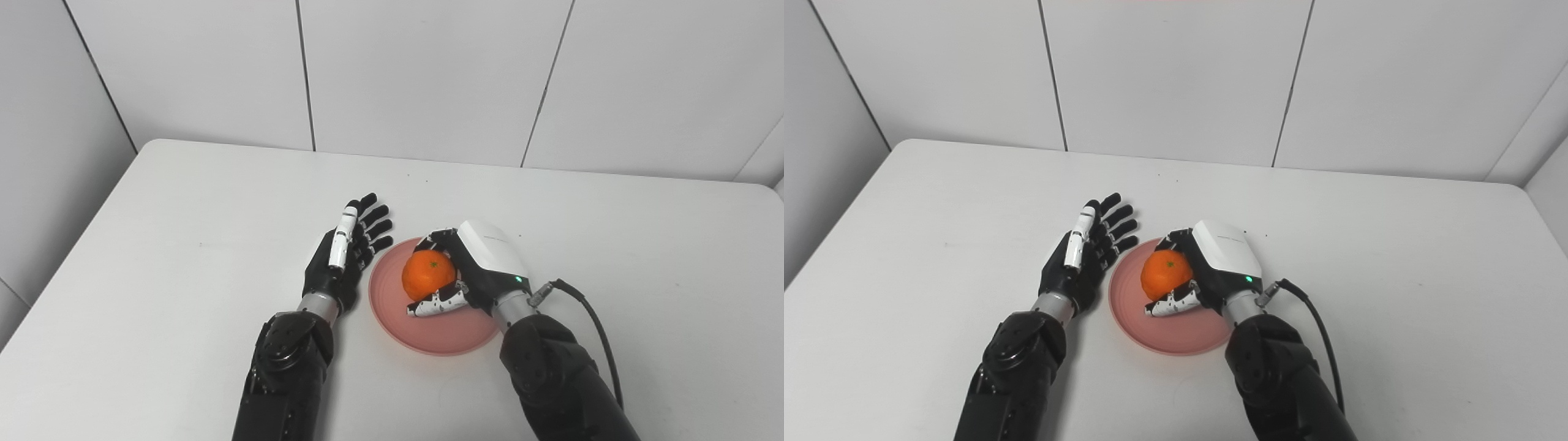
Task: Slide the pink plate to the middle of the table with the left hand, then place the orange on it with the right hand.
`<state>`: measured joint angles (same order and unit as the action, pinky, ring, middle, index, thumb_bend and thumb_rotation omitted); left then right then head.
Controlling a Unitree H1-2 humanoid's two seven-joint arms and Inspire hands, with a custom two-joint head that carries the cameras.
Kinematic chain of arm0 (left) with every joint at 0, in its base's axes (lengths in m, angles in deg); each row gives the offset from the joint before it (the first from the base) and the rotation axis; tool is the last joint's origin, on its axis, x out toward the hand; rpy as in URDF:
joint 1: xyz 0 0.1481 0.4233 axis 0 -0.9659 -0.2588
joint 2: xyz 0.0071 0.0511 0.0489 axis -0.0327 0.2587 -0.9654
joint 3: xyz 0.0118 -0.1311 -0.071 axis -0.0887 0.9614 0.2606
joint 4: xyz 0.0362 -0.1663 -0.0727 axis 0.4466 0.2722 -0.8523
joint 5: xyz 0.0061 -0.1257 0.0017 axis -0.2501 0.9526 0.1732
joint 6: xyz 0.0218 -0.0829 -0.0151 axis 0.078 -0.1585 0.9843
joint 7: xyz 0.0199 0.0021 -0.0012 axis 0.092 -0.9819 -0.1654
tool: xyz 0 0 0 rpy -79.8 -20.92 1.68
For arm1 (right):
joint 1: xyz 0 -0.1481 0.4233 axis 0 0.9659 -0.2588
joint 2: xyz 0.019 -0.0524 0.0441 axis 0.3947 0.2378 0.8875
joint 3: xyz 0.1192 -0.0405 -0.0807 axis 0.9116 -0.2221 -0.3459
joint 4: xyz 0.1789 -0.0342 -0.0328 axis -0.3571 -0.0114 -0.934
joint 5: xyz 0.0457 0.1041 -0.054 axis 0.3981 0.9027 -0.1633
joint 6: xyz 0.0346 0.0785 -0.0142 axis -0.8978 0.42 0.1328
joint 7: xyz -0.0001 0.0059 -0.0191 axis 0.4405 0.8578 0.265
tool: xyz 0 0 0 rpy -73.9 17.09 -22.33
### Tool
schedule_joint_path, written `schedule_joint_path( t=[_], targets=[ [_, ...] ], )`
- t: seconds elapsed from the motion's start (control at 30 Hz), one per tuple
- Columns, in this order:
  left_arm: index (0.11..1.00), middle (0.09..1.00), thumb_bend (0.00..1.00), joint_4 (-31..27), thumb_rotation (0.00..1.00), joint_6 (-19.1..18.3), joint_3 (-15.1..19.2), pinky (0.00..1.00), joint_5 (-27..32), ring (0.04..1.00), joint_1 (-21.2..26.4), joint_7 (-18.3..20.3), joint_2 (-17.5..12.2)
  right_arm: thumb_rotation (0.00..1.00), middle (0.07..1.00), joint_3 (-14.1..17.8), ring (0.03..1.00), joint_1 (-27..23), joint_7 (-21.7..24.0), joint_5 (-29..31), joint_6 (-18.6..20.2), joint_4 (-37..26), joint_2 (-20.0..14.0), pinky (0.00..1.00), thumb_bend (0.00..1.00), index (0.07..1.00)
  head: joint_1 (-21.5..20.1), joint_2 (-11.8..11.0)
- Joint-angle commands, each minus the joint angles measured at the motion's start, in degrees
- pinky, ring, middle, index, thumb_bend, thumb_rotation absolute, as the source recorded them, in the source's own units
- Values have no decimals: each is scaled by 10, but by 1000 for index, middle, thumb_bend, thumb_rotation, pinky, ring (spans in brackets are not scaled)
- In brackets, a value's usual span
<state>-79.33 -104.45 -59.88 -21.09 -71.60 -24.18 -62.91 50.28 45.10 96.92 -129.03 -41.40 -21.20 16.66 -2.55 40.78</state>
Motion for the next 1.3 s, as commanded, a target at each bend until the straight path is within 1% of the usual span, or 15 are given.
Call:
schedule_joint_path(
  t=[0.0,0.27,0.33,0.37,0.4,0.43,0.47,0.5,0.53,0.57,0.6,0.7,0.9,1.13,1.27],
  targets=[
    [882,881,386,-5,1000,-6,1,845,3,873,1,1,0,1,415,-1,332,-17,-20,-13,-22,-6,-1,245,523,526,-1,1],
    [884,882,381,-4,1000,-6,3,846,7,873,2,3,-1,2,410,-5,323,-22,-7,-23,-13,1,-2,237,522,528,-3,1],
    [884,883,377,-3,1000,-7,3,847,5,874,3,3,-2,3,414,-5,333,-23,3,-24,-6,0,-2,240,522,531,-4,1],
    [880,879,382,-3,1000,-7,3,838,4,868,3,3,-2,6,428,-4,370,-23,8,-24,-3,0,-1,269,523,534,-4,1],
    [880,878,382,-3,1000,-7,2,837,2,867,3,3,-3,34,454,-5,391,-24,16,-27,0,-1,-3,286,523,527,-4,1],
    [881,879,382,-2,1000,-6,2,837,2,867,3,3,-4,111,519,-6,431,-25,21,-29,1,-2,-3,319,523,504,-4,1],
    [881,879,382,-2,1000,-7,2,837,2,867,4,3,-3,118,525,-8,435,-27,32,-36,7,-6,-5,322,523,502,-3,1],
    [880,878,383,-3,1000,-7,2,835,2,865,4,3,-3,166,529,-9,438,-28,41,-40,10,-8,-5,322,676,599,-3,1],
    [879,877,384,-3,1000,-9,4,834,4,864,4,2,-2,191,530,-11,440,-29,54,-45,14,-14,-6,322,755,649,-3,2],
    [877,876,387,-3,1000,-10,5,833,5,862,4,1,-1,231,675,-11,610,-30,63,-48,16,-18,-7,480,833,729,-3,2],
    [878,876,388,-4,1000,-11,5,835,5,862,4,1,-2,254,770,-11,724,-31,77,-53,21,-24,-8,604,877,790,-4,2],
    [883,881,386,-1,1000,-6,5,839,6,865,4,6,-4,263,888,-7,865,-32,106,-62,30,-36,-6,800,928,890,-4,2],
    [877,877,378,-3,1000,-10,8,836,7,863,4,3,-1,291,926,-8,904,-32,109,-74,18,-42,-11,867,985,950,-5,2],
    [881,882,378,-4,1000,-11,9,844,10,868,4,5,0,340,954,-8,937,-36,121,-80,18,-45,-17,920,1000,976,-5,2],
    [882,882,381,-1,1000,-11,10,846,9,867,5,6,-1,362,964,0,947,-41,133,-78,22,-52,-20,932,1000,986,-5,1]
  ],
)
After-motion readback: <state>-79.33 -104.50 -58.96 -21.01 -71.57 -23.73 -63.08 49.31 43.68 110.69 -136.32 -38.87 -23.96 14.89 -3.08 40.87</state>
